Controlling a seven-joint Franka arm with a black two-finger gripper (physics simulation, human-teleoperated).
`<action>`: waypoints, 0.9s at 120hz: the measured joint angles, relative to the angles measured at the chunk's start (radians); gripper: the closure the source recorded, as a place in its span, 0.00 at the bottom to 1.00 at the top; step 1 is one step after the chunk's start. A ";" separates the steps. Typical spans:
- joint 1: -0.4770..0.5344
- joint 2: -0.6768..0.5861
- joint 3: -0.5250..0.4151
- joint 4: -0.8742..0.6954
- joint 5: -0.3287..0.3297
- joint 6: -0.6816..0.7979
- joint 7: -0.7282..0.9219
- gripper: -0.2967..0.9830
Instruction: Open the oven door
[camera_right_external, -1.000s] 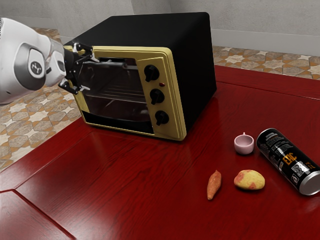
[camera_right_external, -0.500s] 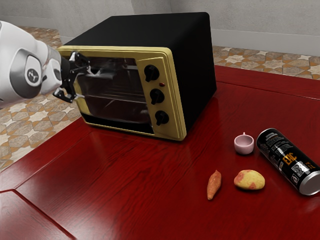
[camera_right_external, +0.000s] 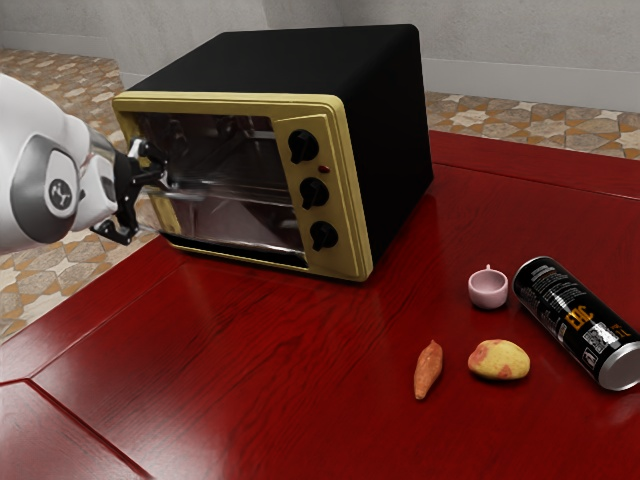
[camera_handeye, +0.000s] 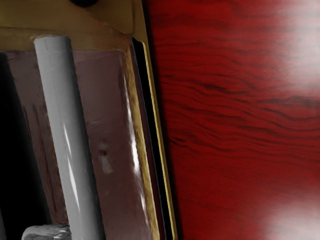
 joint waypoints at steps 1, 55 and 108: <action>0.001 -0.006 0.000 -0.005 -0.003 0.000 0.000 0.40; -0.418 -0.549 0.307 -0.317 -0.051 -0.080 -0.001 0.26; -1.031 0.410 0.533 0.781 0.316 -0.824 -0.791 0.23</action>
